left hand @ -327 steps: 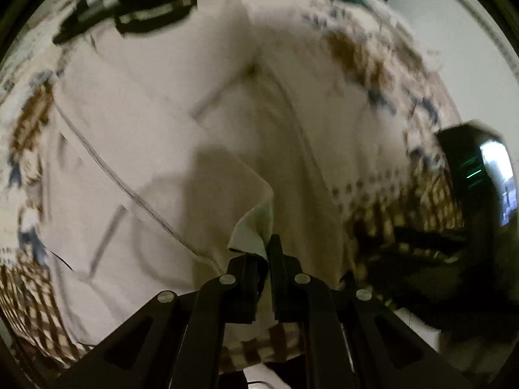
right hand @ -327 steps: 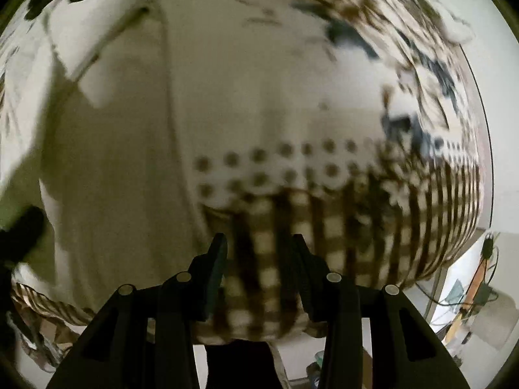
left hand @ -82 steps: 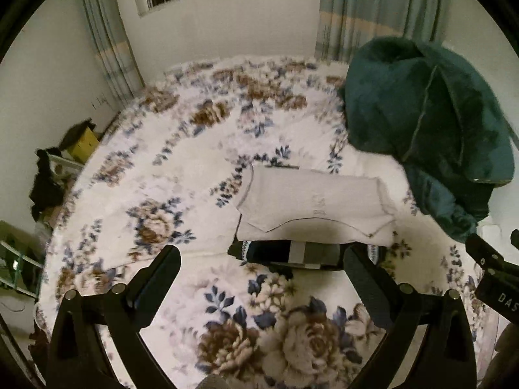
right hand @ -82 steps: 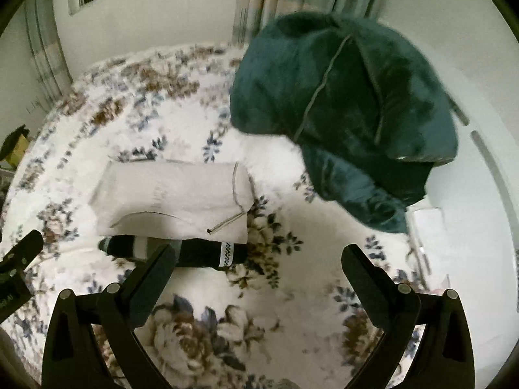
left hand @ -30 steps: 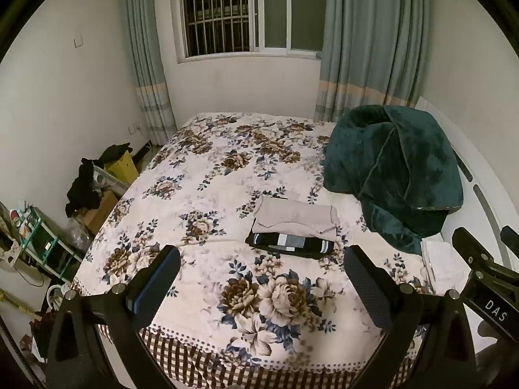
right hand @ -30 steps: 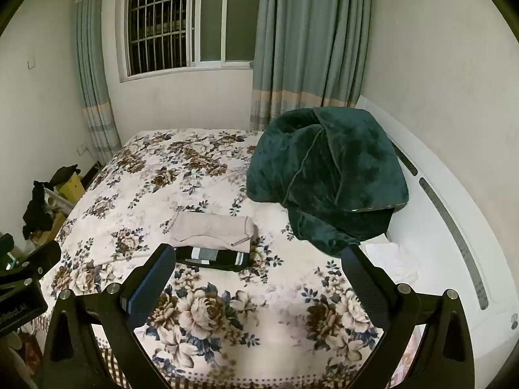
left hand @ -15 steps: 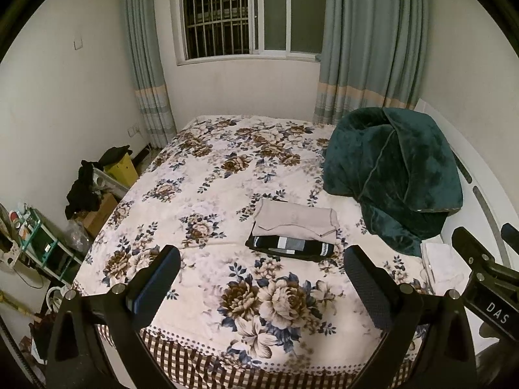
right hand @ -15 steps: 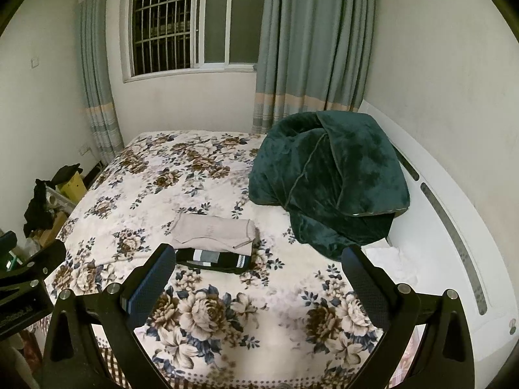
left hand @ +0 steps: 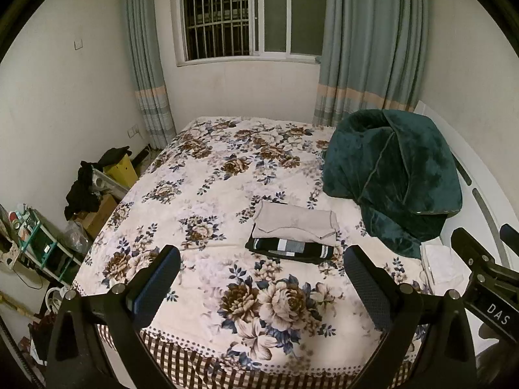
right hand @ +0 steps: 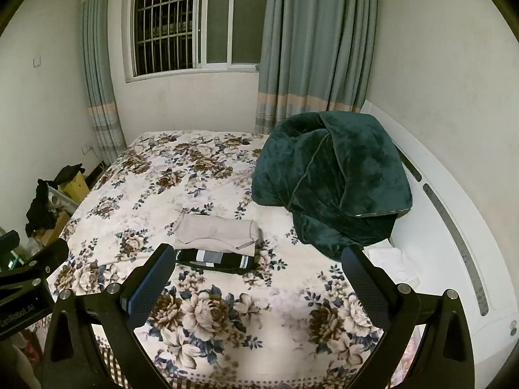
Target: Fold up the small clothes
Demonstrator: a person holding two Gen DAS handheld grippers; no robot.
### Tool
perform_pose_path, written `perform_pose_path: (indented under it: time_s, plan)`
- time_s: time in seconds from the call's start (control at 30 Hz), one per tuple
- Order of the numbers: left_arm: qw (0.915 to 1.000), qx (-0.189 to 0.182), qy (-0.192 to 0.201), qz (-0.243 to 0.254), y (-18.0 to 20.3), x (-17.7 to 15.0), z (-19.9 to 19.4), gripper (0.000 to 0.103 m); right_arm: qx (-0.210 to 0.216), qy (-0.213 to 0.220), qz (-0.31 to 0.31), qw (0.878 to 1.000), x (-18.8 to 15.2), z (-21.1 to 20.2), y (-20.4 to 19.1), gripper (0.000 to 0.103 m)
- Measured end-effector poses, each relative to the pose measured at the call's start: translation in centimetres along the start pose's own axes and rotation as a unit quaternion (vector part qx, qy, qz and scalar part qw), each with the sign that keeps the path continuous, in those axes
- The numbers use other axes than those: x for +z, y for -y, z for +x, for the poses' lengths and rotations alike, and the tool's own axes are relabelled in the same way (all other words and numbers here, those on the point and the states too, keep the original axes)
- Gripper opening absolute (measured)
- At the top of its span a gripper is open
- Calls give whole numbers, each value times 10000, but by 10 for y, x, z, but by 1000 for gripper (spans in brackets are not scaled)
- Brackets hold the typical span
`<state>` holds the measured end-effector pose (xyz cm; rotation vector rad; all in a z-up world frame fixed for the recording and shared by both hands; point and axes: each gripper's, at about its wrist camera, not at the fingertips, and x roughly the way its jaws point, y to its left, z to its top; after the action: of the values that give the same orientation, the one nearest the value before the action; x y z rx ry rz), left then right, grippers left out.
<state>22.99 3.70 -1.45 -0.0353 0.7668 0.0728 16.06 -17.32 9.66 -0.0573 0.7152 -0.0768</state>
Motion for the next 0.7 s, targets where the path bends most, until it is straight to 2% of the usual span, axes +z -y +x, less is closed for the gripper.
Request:
perform_pose_path:
  time_s: [0.7]
  plan:
    - [10000,-11,-15,-4,-1,5,1,103,104,-29,-36,9999,9,-3,-16,103]
